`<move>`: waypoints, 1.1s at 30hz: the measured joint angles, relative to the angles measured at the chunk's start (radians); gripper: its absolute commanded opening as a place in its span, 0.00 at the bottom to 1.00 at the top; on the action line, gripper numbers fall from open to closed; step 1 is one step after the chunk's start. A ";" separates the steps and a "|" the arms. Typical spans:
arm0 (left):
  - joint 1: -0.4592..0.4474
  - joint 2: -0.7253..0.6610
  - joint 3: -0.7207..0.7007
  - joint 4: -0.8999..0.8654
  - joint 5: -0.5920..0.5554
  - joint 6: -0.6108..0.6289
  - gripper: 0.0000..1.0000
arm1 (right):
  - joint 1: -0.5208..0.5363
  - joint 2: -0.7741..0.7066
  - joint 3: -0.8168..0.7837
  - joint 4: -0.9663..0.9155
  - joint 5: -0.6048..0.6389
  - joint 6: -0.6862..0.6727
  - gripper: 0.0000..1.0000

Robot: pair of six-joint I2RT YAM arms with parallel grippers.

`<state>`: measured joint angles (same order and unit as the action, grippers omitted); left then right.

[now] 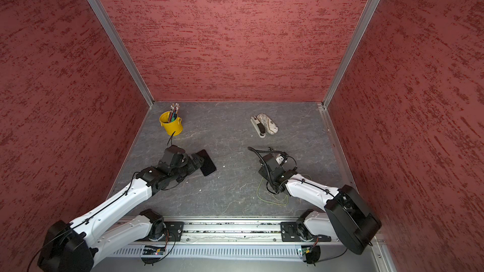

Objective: Plug wired earphones into phones
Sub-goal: Pick up the wired earphone from the center of the board.

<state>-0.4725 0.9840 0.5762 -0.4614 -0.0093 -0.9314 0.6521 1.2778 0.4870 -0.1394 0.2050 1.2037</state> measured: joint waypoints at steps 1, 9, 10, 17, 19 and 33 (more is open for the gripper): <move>0.000 0.002 0.000 -0.002 0.000 0.000 1.00 | 0.001 0.003 -0.001 0.005 0.000 0.000 0.35; 0.000 0.033 0.018 -0.008 0.000 0.000 1.00 | 0.002 0.025 -0.020 0.031 -0.001 0.000 0.34; 0.000 0.035 0.020 -0.010 0.000 0.000 1.00 | 0.002 0.027 -0.022 0.032 -0.002 0.000 0.32; 0.000 0.045 0.027 -0.011 0.001 0.000 1.00 | 0.008 0.031 -0.027 0.039 -0.007 0.000 0.29; 0.000 0.045 0.027 -0.011 0.001 0.000 1.00 | 0.011 0.030 -0.027 0.039 -0.009 0.000 0.25; 0.000 0.080 0.027 -0.011 0.003 0.000 1.00 | 0.021 0.027 -0.047 0.043 -0.017 0.002 0.11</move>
<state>-0.4725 1.0637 0.6033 -0.4721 -0.0059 -0.9310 0.6735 1.3052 0.4400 -0.0963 0.1883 1.2057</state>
